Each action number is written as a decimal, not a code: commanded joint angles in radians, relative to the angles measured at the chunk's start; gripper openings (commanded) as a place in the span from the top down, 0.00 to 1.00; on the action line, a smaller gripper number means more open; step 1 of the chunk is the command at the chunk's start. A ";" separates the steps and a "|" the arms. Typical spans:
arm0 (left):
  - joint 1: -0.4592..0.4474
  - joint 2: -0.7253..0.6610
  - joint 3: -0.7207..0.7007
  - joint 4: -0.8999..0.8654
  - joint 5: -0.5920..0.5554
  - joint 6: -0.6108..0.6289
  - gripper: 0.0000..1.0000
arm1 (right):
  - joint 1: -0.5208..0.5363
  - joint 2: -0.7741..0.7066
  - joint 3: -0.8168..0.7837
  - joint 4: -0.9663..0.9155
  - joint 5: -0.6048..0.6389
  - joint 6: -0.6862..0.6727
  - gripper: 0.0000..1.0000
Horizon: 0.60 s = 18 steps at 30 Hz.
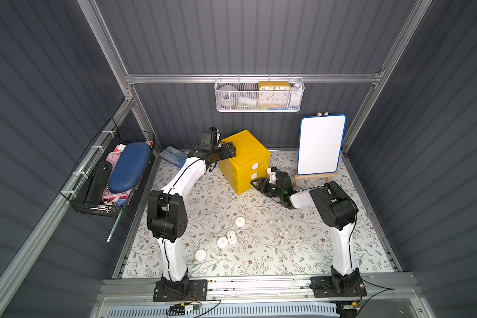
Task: Put the bluetooth earphones in the drawer according to color
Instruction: Open the drawer in the storage box.
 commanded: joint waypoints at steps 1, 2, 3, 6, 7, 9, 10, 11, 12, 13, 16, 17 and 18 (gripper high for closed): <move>-0.007 0.063 -0.025 -0.099 -0.008 0.033 0.01 | -0.002 0.027 0.025 0.029 0.004 -0.016 0.38; -0.007 0.063 -0.025 -0.099 -0.008 0.033 0.01 | -0.003 0.033 0.031 0.026 0.005 -0.019 0.38; -0.007 0.065 -0.025 -0.099 -0.008 0.033 0.01 | -0.002 0.039 0.036 0.026 0.006 -0.019 0.39; -0.007 0.063 -0.025 -0.099 -0.007 0.034 0.01 | -0.002 0.054 0.045 0.038 0.007 -0.018 0.39; -0.007 0.063 -0.026 -0.099 -0.008 0.033 0.01 | -0.002 0.057 0.047 0.045 0.006 -0.018 0.39; -0.007 0.063 -0.026 -0.099 -0.007 0.033 0.01 | -0.002 0.063 0.052 0.058 0.007 -0.016 0.39; -0.007 0.063 -0.026 -0.099 -0.007 0.033 0.01 | -0.002 0.065 0.053 0.071 0.007 -0.015 0.39; -0.007 0.063 -0.027 -0.099 -0.008 0.033 0.01 | -0.002 0.071 0.052 0.093 0.012 -0.012 0.40; -0.007 0.064 -0.027 -0.099 -0.008 0.033 0.01 | -0.003 0.074 0.049 0.112 0.015 -0.003 0.40; -0.007 0.065 -0.028 -0.099 -0.007 0.033 0.01 | -0.003 0.079 0.047 0.133 0.015 0.004 0.40; -0.006 0.066 -0.030 -0.099 -0.007 0.033 0.01 | -0.002 0.085 0.052 0.167 -0.001 0.013 0.40; -0.007 0.066 -0.029 -0.099 -0.008 0.033 0.01 | -0.003 0.087 0.050 0.184 -0.006 0.020 0.39; -0.007 0.067 -0.032 -0.099 -0.008 0.033 0.01 | -0.002 0.087 0.047 0.200 -0.007 0.026 0.38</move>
